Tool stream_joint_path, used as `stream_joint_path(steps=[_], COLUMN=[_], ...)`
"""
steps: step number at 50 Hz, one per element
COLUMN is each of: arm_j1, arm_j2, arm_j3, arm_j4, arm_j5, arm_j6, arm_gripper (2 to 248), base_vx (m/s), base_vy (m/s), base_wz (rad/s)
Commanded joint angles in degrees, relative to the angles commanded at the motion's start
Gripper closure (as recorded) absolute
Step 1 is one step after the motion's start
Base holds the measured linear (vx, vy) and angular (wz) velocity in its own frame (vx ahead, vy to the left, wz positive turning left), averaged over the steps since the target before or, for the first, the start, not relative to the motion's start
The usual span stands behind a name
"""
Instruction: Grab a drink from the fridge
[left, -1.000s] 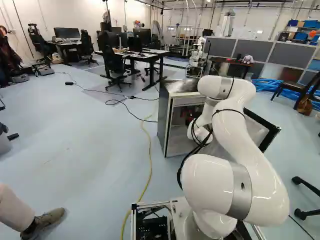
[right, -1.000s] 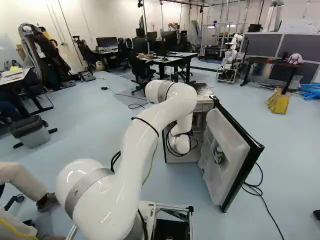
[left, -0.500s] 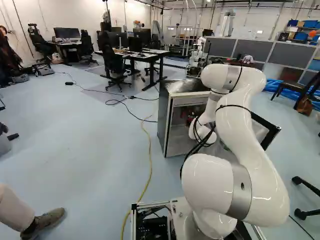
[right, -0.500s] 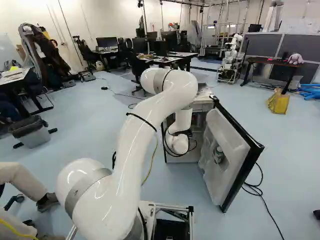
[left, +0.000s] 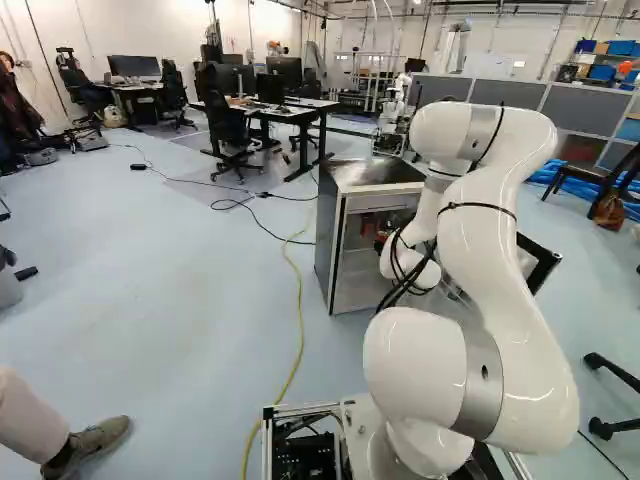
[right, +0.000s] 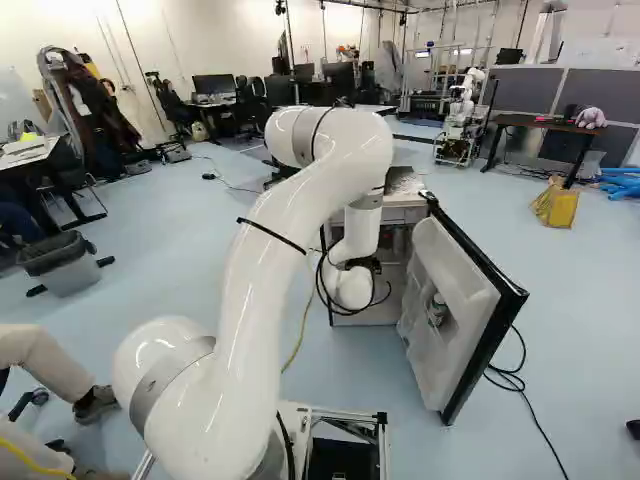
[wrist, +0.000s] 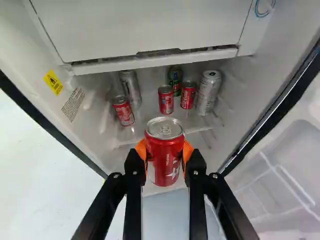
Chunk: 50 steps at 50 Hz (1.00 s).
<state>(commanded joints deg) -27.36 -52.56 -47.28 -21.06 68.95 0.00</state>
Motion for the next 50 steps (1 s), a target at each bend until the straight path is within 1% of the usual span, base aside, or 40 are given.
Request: stream_joint_path(steps=[29, 50], arm_j1=[-0.5, -0.5], arm_j2=[10.3, 16.7], arm_j3=[11.5, 17.1], arm_j4=[0.0, 0.0], arm_j5=[0.0, 0.0], arm_j6=[0.0, 0.0], arm_gripper=[161, 161], base_vx=[0.0, 0.0], base_vy=[0.0, 0.0], base_wz=[0.0, 0.0])
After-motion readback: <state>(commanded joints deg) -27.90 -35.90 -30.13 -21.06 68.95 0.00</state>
